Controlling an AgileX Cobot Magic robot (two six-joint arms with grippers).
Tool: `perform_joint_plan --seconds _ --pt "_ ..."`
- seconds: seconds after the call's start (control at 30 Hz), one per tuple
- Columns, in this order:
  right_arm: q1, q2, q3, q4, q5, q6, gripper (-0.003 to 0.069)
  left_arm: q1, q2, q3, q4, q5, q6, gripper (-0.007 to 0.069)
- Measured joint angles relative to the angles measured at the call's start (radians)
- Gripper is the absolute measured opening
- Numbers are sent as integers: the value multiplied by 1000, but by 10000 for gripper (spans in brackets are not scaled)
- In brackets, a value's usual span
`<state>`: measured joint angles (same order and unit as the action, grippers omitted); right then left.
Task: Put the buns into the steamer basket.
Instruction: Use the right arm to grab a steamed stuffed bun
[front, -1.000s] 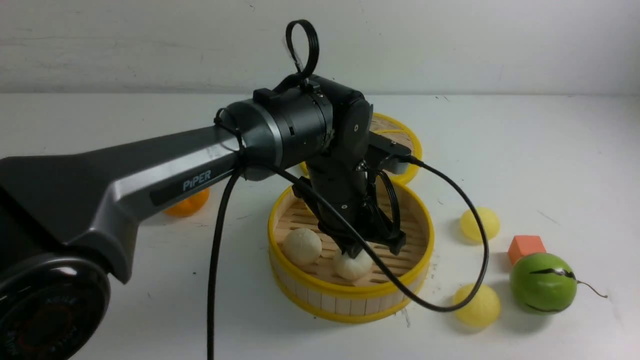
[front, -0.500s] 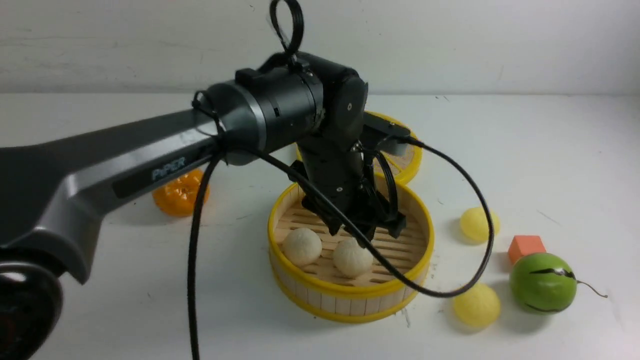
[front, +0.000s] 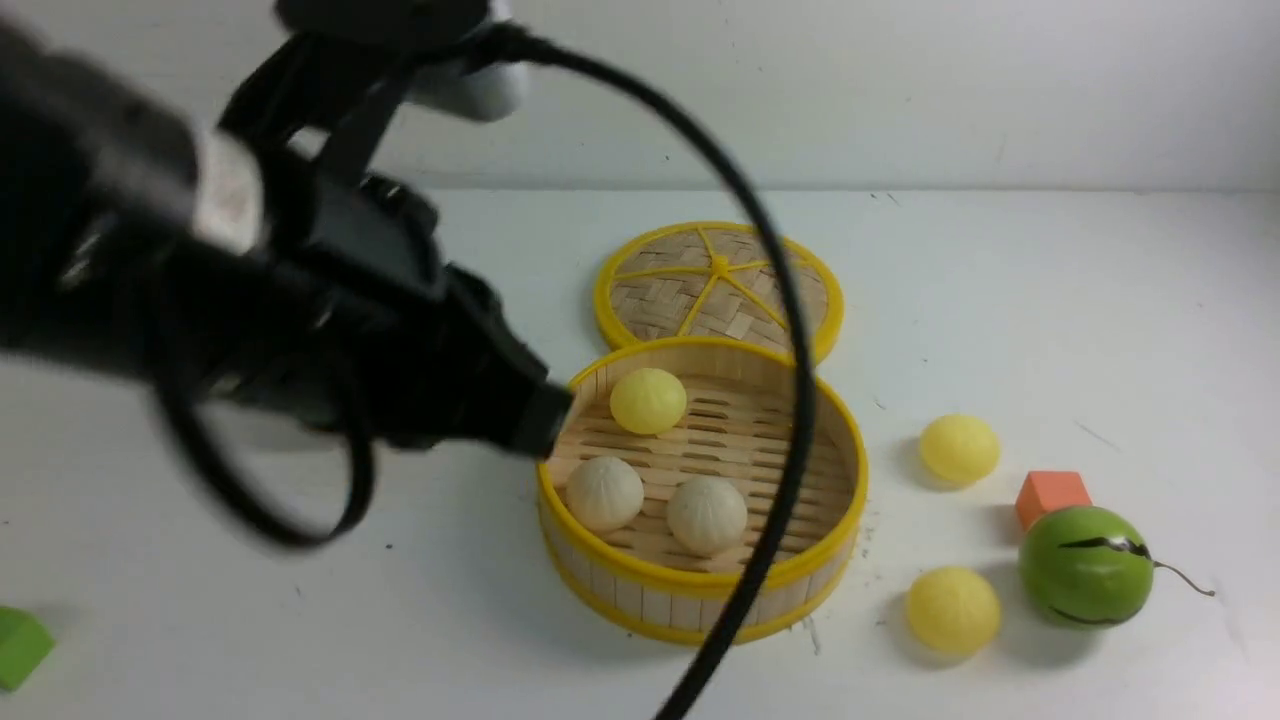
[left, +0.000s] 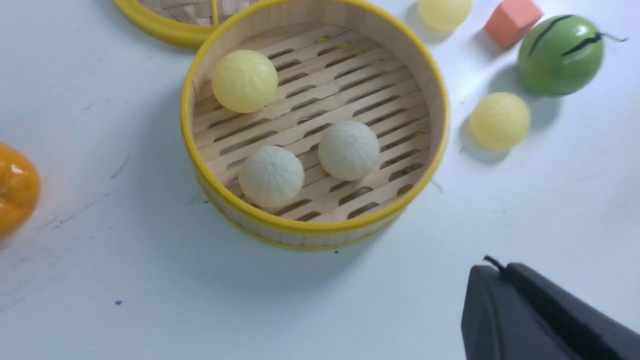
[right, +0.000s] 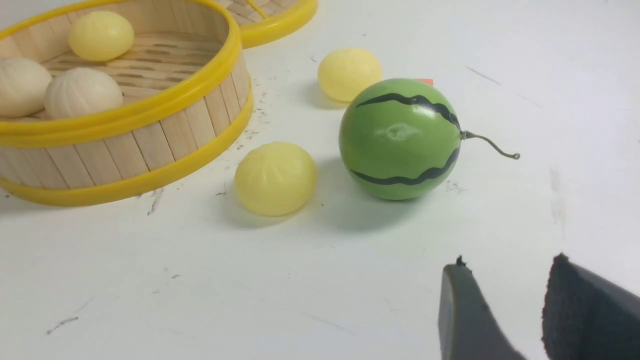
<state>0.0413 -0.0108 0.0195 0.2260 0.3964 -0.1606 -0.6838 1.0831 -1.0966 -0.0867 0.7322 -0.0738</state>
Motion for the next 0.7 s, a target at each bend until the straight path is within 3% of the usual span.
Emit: perform_joint_plan --seconds 0.13,0.3,0.57,0.7 --pt "0 0 0 0 0 0 240 0 -324 434 -96 -307 41 -14" --pt "0 0 0 0 0 0 240 0 -551 735 -185 -557 96 -14" --pt "0 0 4 13 -40 25 240 0 -677 836 -213 -590 96 -14" --pt "0 0 8 180 -191 152 240 0 -687 837 -218 -524 96 -14"
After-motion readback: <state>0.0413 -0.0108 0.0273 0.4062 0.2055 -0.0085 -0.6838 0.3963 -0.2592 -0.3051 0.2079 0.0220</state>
